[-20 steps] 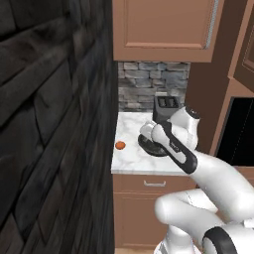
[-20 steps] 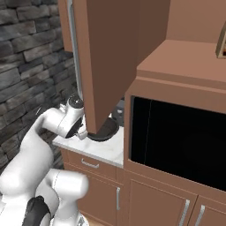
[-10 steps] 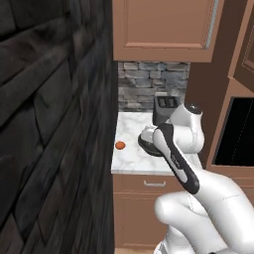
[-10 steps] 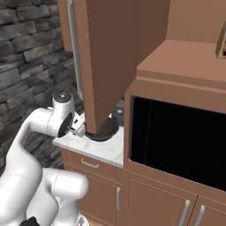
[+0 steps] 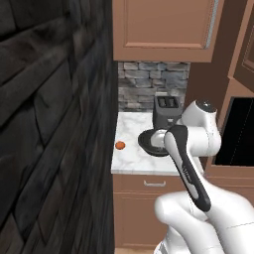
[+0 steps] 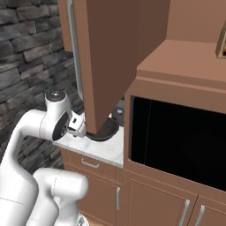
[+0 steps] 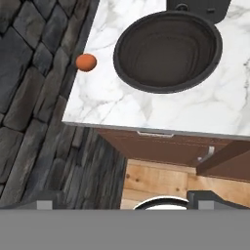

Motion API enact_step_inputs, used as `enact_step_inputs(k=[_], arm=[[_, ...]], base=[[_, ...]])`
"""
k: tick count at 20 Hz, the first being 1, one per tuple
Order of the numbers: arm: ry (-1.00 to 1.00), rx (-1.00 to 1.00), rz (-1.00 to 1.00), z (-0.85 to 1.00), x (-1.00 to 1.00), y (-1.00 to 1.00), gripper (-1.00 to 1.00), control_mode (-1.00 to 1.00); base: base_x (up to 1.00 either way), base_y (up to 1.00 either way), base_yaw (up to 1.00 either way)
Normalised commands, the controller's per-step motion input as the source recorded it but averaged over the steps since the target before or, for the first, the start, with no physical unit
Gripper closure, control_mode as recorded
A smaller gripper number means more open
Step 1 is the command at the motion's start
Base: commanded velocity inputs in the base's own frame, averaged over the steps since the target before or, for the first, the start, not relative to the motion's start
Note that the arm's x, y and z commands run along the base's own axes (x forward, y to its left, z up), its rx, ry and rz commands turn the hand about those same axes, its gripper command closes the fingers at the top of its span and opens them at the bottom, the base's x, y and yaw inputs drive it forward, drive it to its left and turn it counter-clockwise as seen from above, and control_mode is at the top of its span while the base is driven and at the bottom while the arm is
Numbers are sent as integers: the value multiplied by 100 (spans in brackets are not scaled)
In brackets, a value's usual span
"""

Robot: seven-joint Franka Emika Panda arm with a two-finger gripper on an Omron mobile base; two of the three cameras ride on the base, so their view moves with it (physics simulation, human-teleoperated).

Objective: Pick the egg and butter from the fridge and place them by the bowl for mixing.

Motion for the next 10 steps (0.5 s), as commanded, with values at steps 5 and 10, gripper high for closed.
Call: enact_step_inputs(k=[5,10], arm=[[0,0,0,0,-2,0,-100,-100],[0,0,0,0,-2,0,-100,100]], base=[[0,0,0],[-22,-4,0]])
